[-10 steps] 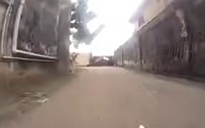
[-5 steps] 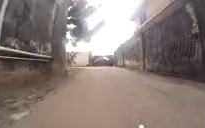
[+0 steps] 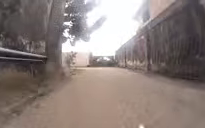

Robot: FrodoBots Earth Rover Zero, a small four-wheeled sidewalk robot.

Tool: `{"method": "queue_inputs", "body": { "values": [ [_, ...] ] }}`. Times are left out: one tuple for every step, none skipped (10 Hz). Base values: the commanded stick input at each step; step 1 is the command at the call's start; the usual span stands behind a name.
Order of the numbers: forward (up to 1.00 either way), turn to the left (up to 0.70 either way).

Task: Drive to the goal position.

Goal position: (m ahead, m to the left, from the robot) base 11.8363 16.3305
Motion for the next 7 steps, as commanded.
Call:
{"method": "queue_inputs", "body": {
  "values": [
    [1.0,0.0],
    [1.0,0.0],
    [1.0,0.0],
    [1.0,0.0],
    [1.0,0.0],
    [1.0,0.0],
    [1.0,0.0]
  ]
}}
